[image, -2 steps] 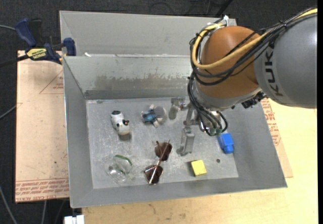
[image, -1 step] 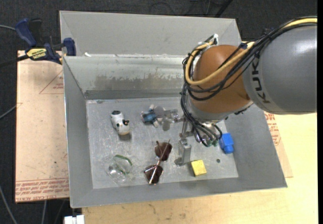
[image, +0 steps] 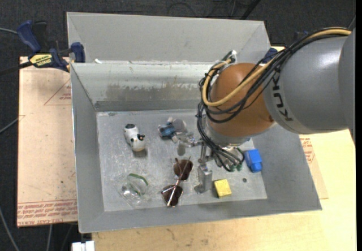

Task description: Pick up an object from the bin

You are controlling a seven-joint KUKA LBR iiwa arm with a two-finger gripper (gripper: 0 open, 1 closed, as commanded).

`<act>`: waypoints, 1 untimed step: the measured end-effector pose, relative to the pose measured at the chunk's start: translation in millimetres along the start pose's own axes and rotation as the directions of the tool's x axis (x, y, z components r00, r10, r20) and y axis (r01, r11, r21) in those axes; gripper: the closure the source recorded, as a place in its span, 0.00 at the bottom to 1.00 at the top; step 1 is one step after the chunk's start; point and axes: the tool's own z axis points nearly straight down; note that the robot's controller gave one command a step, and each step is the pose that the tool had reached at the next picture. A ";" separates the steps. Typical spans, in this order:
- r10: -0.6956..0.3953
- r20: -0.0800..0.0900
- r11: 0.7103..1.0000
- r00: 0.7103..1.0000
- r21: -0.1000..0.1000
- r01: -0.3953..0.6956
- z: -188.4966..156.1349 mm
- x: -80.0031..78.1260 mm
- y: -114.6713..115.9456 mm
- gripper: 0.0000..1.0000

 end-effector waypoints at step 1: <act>-0.242 0.005 0.970 0.970 0.001 0.242 -28.5 10.0 13.8 0.00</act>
Offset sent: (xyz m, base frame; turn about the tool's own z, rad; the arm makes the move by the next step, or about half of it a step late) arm -0.0111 0.0168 -0.0580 -0.4291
